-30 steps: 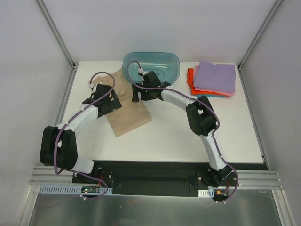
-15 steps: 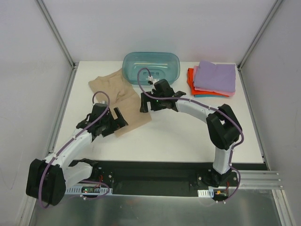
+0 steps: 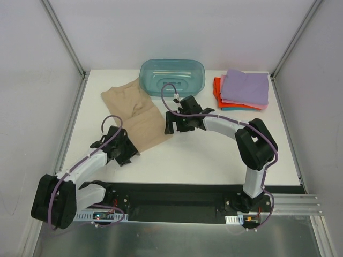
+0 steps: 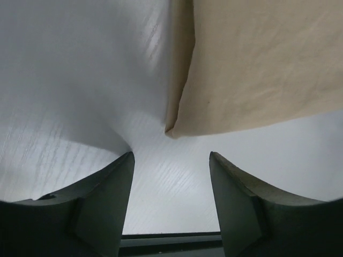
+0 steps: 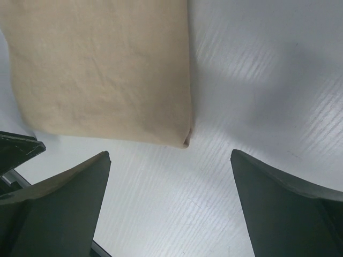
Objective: Fold and stack the t-shirts
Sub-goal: Grab one side of the 2/3 rectangular tshirt with both arms, then fold the long partially folded tshirt into a neat square
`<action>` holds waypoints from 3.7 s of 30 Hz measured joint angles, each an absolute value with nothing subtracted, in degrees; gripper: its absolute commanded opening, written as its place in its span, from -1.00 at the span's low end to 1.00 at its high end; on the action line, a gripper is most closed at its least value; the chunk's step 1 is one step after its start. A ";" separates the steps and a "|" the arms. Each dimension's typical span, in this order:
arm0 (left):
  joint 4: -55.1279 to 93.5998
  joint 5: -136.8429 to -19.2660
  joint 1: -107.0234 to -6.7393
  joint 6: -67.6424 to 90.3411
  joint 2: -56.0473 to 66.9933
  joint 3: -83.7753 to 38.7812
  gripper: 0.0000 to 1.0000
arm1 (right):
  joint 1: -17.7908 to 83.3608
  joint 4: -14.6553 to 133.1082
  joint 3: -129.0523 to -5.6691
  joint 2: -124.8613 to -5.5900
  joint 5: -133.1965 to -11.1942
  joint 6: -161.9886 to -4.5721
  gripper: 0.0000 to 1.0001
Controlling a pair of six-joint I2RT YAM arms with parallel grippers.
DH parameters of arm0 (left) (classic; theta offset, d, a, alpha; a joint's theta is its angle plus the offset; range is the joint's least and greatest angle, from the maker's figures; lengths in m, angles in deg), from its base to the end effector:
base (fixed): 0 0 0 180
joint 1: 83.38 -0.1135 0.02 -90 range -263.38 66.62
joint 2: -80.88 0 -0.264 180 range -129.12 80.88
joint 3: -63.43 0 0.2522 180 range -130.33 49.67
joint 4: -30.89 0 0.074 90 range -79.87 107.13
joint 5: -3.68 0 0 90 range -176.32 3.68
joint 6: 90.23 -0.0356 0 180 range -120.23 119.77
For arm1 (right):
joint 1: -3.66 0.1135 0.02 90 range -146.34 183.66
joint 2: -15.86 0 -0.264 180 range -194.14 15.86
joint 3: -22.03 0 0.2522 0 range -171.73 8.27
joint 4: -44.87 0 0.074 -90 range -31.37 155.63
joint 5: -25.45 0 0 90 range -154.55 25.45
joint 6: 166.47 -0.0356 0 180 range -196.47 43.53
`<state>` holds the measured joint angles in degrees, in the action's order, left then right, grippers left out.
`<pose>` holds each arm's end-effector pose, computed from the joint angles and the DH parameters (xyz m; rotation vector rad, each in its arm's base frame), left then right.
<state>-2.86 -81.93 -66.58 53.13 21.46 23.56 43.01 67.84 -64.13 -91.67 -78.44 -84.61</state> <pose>0.1799 -0.0572 0.1686 -0.7843 2.4796 -0.5773 0.3132 0.2679 0.1975 -0.7703 2.2968 0.6799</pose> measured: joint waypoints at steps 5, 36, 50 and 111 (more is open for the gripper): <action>-2.46 -83.31 -66.63 54.69 15.17 20.85 0.02 | 42.68 67.84 -64.11 -92.24 -78.53 -84.59 0.85; 3.18 -82.76 -71.11 51.10 11.58 20.79 -1.00 | 44.76 65.26 -68.19 -100.85 -83.03 -87.62 -0.86; -2.86 -76.08 -46.45 58.42 38.92 29.71 -1.00 | 44.96 74.31 -45.02 -72.59 -81.66 -89.07 -0.99; -3.69 -102.54 -62.26 46.40 16.39 1.40 -1.00 | 38.29 86.60 -96.02 -101.57 -77.96 -79.01 -0.81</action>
